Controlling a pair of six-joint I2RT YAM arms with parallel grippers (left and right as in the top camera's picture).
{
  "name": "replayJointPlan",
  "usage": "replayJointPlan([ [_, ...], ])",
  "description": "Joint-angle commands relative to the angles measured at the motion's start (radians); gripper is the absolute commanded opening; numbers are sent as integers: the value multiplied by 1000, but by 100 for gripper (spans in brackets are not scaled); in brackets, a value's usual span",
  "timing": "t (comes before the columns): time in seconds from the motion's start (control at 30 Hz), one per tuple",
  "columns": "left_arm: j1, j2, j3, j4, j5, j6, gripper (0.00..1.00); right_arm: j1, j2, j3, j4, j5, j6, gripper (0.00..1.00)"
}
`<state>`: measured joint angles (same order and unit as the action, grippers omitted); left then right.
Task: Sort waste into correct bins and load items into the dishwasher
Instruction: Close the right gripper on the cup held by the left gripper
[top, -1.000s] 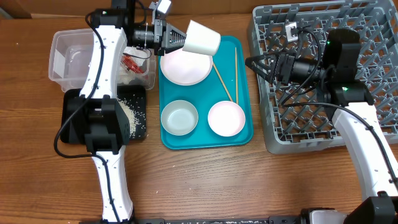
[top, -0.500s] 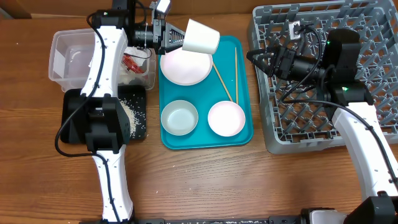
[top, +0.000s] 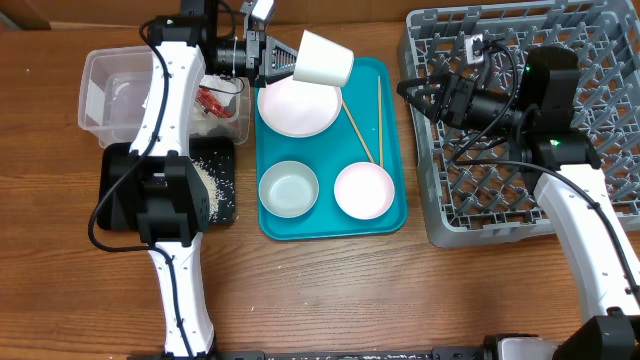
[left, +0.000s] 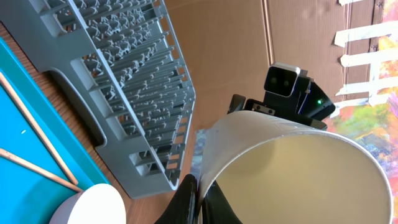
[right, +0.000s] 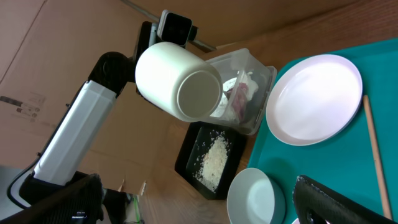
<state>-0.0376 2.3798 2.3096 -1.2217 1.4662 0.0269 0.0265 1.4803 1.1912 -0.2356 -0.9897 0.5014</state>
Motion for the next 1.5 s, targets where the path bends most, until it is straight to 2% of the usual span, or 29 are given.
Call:
replayJointPlan([
  [0.0,-2,0,14,4,27,23,4,-2,-2,18,1,2,5,99],
  [1.03,-13,0,14,25,27,17,4,12,-2,18,-1,10,0,100],
  [1.47,-20,0,14,18,27,-36,4,14,-2,18,-1,21,0,100],
])
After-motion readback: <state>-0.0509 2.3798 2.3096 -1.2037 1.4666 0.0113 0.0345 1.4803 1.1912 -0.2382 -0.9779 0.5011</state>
